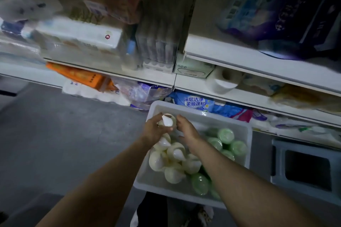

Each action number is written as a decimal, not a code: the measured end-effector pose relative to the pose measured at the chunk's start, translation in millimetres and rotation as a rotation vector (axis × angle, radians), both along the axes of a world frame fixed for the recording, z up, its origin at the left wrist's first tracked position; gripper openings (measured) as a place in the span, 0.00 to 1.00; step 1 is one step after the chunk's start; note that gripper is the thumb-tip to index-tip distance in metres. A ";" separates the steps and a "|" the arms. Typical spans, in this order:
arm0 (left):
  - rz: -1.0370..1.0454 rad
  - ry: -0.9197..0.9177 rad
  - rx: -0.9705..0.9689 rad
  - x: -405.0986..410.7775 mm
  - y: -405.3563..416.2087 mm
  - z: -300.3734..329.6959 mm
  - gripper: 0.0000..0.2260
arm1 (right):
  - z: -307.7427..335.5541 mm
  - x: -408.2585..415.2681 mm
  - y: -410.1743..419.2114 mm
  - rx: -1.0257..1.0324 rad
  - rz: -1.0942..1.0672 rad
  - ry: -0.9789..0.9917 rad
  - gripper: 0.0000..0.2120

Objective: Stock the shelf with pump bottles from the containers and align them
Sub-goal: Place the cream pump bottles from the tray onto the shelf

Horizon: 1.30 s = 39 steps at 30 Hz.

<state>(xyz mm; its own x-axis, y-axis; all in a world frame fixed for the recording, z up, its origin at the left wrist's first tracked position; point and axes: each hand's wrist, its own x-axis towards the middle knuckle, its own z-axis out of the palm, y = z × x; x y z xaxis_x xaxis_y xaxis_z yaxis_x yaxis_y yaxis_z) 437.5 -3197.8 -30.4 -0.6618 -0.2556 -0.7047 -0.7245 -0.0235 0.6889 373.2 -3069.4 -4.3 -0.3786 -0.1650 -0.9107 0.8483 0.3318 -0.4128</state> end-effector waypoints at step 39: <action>-0.023 0.941 -0.434 -12.4 246.5 442.5 0.49 | 413.2 -4.4 240.8 -0.747 -0.210 0.700 0.20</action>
<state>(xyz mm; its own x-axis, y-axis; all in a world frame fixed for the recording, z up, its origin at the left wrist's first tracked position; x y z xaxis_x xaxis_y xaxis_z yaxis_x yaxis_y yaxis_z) 425.2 -2951.3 412.1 -0.9051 -0.3442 0.2497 0.1141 0.3691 0.9223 368.7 -2828.6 408.9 -0.8685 -0.4654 -0.1705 0.3518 -0.3367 -0.8734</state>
